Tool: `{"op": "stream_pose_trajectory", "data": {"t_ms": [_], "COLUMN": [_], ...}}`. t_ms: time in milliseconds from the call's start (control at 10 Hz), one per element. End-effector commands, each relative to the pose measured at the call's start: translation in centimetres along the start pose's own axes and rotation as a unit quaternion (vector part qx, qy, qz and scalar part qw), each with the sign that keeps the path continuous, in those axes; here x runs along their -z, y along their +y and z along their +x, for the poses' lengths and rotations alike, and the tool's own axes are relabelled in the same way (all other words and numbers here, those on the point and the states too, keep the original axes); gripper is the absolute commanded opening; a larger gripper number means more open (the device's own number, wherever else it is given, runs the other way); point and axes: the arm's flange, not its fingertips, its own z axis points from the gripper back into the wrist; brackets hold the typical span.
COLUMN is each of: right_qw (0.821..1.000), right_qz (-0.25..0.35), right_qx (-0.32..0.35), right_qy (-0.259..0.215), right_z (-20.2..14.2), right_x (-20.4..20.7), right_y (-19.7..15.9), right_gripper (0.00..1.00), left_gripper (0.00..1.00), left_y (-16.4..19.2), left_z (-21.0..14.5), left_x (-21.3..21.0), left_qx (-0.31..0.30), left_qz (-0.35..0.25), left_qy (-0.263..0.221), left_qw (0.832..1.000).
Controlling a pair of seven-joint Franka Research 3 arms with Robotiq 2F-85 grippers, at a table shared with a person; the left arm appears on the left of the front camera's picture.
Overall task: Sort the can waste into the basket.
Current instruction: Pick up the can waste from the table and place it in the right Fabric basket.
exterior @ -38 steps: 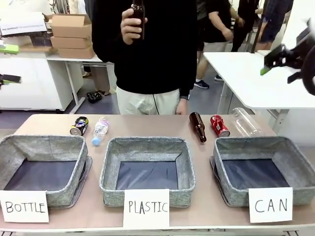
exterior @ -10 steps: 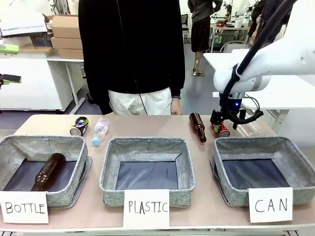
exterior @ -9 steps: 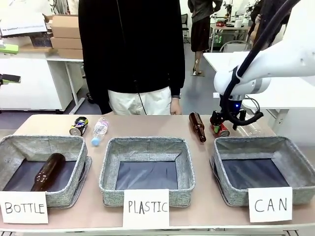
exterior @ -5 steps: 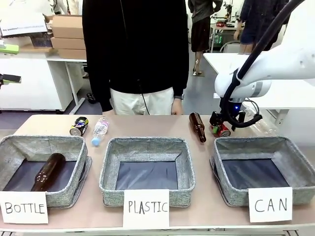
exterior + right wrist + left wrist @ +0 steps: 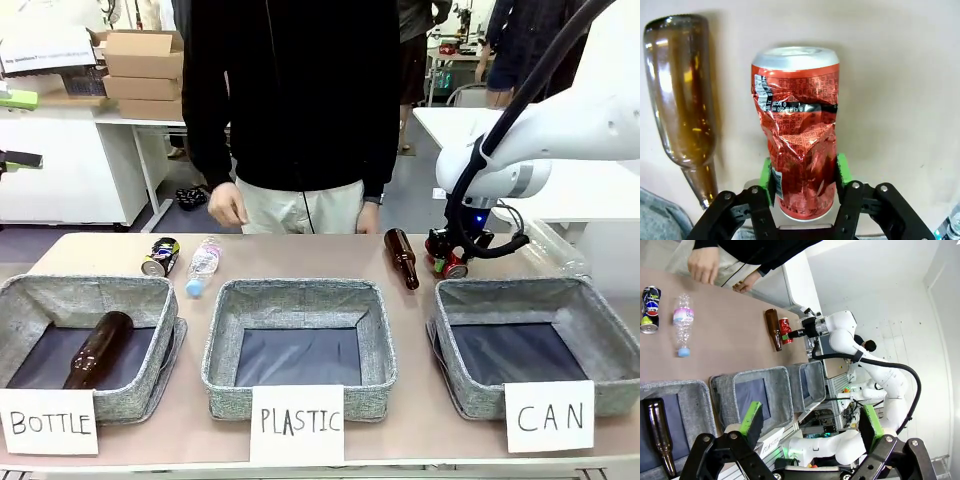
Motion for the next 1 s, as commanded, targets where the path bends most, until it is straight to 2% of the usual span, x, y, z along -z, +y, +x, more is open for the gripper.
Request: {"op": "stream_pose_trajectory", "data": {"t_ms": [0,400,500,600,700,900], "right_qw": [1.0,1.0,1.0,0.999,0.999,0.998], "right_qz": [0.012,-0.001,-0.003,-0.004,0.011,0.05], "right_qx": [-0.005,0.001,0.007,0.009,0.0,-0.033], "right_qy": [-0.007,-0.006,-0.012,-0.03,-0.048,-0.036], "right_z": [-0.2,-0.1,0.0,0.0,-0.3,-2.2], "right_x": [0.0,-0.4,-1.9,-4.9,-10.2,-18.9], "right_y": [-0.3,-0.2,-0.5,-0.7,-0.8,-1.1], "right_gripper": [0.0,0.0,0.0,0.0,0.0,0.0], "left_gripper": [1.0,1.0,1.0,1.0,1.0,1.0], "left_y": [0.0,0.0,0.0,0.0,0.0,0.0], "left_z": [0.1,0.1,0.1,0.1,0.1,0.1], "left_x": [0.2,0.2,0.2,0.2,0.2,0.2], "left_qx": [0.01,0.01,0.01,0.01,0.01,0.01], "left_qz": [-0.013,-0.013,-0.013,-0.013,-0.013,-0.013], "left_qy": [-0.006,-0.006,-0.006,-0.006,-0.006,-0.006], "left_qw": [1.0,1.0,1.0,1.0,1.0,1.0]}}
